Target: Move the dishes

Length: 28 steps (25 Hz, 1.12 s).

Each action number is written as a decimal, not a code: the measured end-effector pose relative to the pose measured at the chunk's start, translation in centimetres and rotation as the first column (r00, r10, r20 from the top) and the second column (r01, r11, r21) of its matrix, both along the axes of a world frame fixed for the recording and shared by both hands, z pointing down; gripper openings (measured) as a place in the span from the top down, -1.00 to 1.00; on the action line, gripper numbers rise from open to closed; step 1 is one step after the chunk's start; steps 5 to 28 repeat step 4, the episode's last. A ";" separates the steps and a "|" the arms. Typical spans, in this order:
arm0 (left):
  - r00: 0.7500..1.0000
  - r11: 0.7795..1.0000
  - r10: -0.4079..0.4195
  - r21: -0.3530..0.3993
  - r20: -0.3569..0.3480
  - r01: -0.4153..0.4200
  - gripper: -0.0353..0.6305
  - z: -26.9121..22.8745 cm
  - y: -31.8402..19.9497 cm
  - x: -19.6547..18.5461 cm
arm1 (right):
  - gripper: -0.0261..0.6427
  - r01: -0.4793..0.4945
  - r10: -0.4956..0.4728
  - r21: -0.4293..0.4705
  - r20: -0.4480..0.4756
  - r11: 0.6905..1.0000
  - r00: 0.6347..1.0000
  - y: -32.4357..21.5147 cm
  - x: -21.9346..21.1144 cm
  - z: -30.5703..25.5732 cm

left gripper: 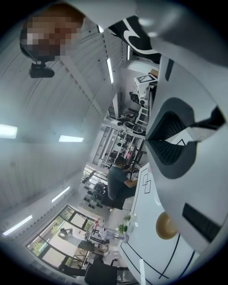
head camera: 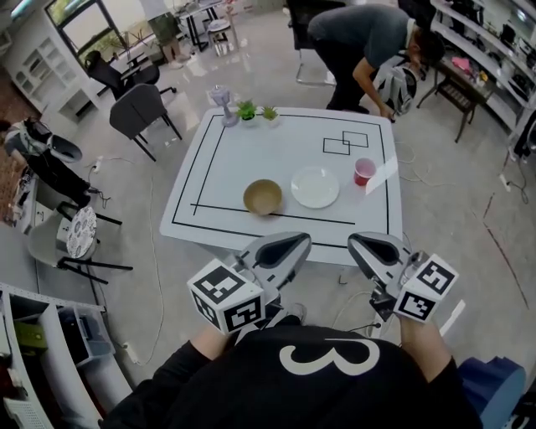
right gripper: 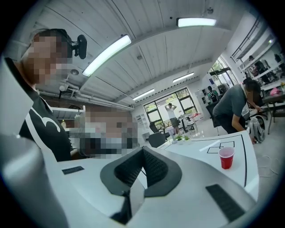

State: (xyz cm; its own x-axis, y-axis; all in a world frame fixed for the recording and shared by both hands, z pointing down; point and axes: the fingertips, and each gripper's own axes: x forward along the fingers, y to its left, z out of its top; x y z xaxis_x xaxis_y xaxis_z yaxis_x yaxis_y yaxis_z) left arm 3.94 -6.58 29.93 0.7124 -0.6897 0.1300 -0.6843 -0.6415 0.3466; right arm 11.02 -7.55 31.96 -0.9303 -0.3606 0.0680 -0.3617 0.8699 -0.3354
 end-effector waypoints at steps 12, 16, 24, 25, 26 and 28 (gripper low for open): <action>1.000 1.000 -0.016 -0.005 0.024 0.016 0.89 -0.1 1.2 1.0 | 0.90 0.004 -0.004 -0.003 -0.010 1.000 1.000 1.1 1.2 -0.3; 1.000 1.000 -0.016 -0.005 0.024 0.016 0.89 -0.1 1.2 1.0 | 0.90 0.004 -0.004 -0.003 -0.010 1.000 1.000 1.1 1.2 -0.3; 1.000 1.000 -0.016 -0.005 0.024 0.016 0.89 -0.1 1.2 1.0 | 0.90 0.004 -0.004 -0.003 -0.010 1.000 1.000 1.1 1.2 -0.3; 1.000 1.000 -0.016 -0.005 0.024 0.016 0.89 -0.1 1.2 1.0 | 0.90 0.004 -0.004 -0.003 -0.010 1.000 1.000 1.1 1.2 -0.3; 1.000 1.000 -0.016 -0.005 0.024 0.016 0.89 -0.1 1.2 1.0 | 0.90 0.004 -0.004 -0.003 -0.010 1.000 1.000 1.1 1.2 -0.3; 1.000 1.000 -0.016 -0.005 0.024 0.016 0.89 -0.1 1.2 1.0 | 0.90 0.004 -0.004 -0.003 -0.010 1.000 1.000 1.1 1.2 -0.3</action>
